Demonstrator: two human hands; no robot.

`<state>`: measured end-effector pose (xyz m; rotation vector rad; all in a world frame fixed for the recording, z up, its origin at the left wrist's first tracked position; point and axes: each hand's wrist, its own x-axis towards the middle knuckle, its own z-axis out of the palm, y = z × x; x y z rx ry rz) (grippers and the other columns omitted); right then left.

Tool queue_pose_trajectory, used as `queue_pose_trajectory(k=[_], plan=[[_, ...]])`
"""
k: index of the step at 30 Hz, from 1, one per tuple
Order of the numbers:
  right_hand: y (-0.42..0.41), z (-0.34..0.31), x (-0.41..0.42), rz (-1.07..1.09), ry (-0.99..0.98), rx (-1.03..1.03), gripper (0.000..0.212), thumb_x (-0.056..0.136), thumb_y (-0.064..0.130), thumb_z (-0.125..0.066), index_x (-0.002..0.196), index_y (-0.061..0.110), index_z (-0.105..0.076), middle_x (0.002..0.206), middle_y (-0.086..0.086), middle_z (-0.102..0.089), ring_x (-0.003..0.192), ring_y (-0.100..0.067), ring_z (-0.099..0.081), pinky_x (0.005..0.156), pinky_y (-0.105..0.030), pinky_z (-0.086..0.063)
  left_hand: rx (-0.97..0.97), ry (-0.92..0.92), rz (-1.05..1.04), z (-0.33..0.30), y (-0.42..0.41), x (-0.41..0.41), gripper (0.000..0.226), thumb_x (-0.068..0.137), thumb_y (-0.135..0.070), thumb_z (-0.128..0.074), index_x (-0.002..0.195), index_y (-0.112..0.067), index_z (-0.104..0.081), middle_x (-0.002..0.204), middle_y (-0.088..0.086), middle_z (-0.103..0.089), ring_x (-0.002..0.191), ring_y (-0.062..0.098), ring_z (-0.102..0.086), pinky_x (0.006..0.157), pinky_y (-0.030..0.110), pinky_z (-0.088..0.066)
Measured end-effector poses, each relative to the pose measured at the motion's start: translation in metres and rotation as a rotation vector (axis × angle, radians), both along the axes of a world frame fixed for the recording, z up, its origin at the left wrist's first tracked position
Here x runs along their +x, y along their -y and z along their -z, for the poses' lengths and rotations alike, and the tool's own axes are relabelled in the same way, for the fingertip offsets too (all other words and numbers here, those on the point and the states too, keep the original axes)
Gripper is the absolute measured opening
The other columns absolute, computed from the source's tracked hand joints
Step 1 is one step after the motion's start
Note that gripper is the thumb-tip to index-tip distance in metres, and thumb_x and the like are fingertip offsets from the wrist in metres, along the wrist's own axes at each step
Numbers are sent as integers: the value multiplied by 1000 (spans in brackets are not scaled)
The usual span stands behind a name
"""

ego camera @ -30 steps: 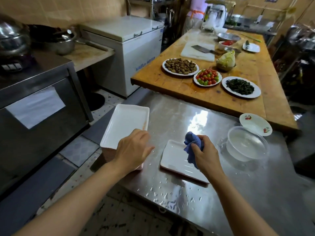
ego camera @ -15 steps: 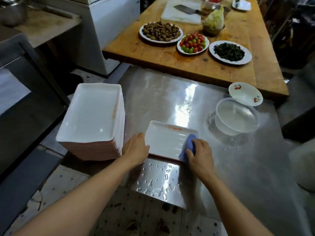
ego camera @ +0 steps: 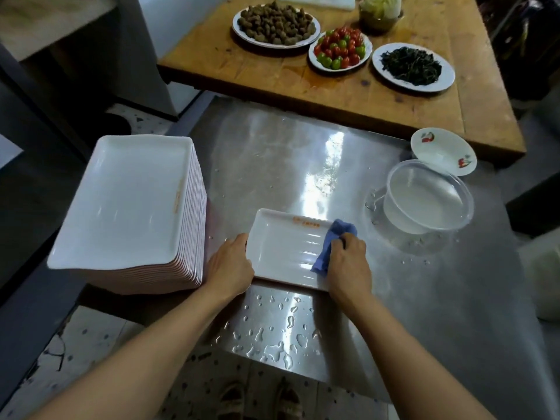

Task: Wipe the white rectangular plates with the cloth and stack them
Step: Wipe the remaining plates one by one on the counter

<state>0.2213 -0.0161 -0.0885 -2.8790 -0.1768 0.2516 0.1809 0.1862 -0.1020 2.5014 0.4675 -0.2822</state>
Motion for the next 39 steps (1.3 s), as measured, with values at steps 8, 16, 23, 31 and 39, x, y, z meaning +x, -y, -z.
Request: queue_pose_trajectory(k=[8,16,23,31,39], plan=[[-39,8,13,-16,41,321,39,72,-1,-66,110,-6,-56,121,-20,-50,113,-34,-44,93,-29,-33,-22,2,38,2,-2,-3,57,81,-5,-44,134,-25,-40,121,8,-52,112,30,-50,91,38,-44],[-102,1,33,-113,-132,495,36,58,1,-76,84,10,-53,103,-18,-60,98,-32,-54,76,-33,-41,-38,14,18,1,1,-5,57,86,-6,-48,139,-22,-36,123,11,-47,111,34,-51,93,41,-42],[-99,-3,17,-203,-186,502,37,67,9,-75,102,4,-64,106,-11,-64,95,-24,-58,76,-29,-45,-216,93,-80,4,-1,-5,47,80,0,-53,124,-15,-55,103,12,-56,97,31,-55,82,34,-44],[-78,-13,-17,-400,-307,478,15,75,5,-69,90,2,-69,95,-12,-58,90,-24,-51,72,-20,-33,-570,39,-273,4,-5,-7,36,58,-11,-44,84,-25,-65,65,9,-52,61,27,-55,58,55,-54],[-69,-9,-35,-479,-184,273,40,83,19,-66,121,13,-56,124,-9,-48,107,-26,-45,93,-35,-36,-466,29,-328,0,2,-3,25,83,-16,-48,94,-28,-67,85,6,-70,76,32,-66,73,51,-56]])
